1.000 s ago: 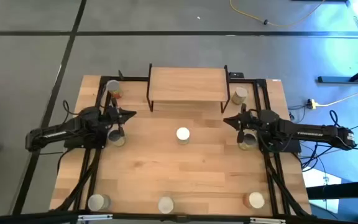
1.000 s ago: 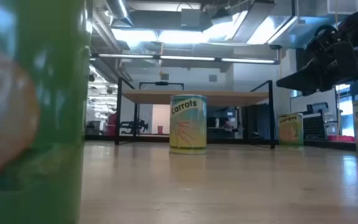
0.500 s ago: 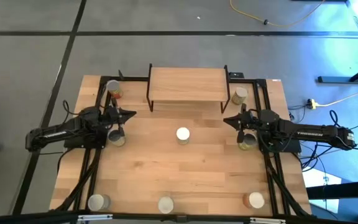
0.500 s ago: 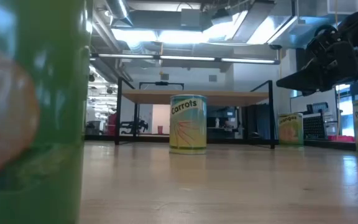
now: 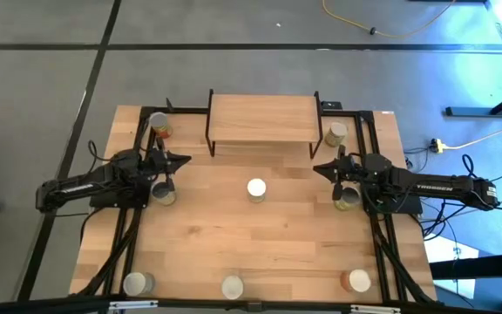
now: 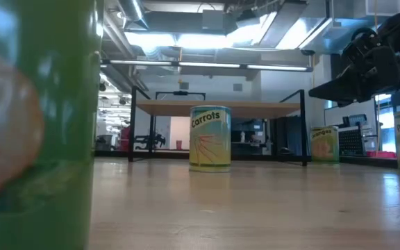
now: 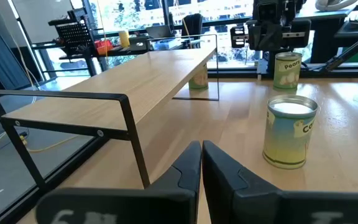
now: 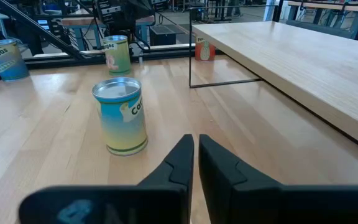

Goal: Pick and place cans onto a shelf

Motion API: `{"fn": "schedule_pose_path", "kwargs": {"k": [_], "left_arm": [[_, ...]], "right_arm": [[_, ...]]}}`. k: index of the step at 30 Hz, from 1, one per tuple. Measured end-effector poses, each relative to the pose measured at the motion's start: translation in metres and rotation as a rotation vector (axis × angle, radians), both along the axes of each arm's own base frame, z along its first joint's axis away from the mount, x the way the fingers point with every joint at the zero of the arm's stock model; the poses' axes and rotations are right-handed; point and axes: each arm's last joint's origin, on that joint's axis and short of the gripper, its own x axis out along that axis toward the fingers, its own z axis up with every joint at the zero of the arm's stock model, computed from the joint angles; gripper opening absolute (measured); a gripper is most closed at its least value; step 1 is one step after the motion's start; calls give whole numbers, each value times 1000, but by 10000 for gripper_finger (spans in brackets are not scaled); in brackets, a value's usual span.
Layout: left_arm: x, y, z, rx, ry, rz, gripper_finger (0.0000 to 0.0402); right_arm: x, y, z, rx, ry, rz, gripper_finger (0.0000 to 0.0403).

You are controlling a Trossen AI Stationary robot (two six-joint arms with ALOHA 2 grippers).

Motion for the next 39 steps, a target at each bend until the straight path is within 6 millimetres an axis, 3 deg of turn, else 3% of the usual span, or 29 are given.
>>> {"fn": "schedule_pose_path", "kwargs": {"k": [32,39], "left_arm": [[0,0,0,0,0,0,9],[0,0,0,0,0,0,9]], "right_arm": [[0,0,1,-30,-4,5,29],[1,0,8,-16,-78,-3,29]]}}
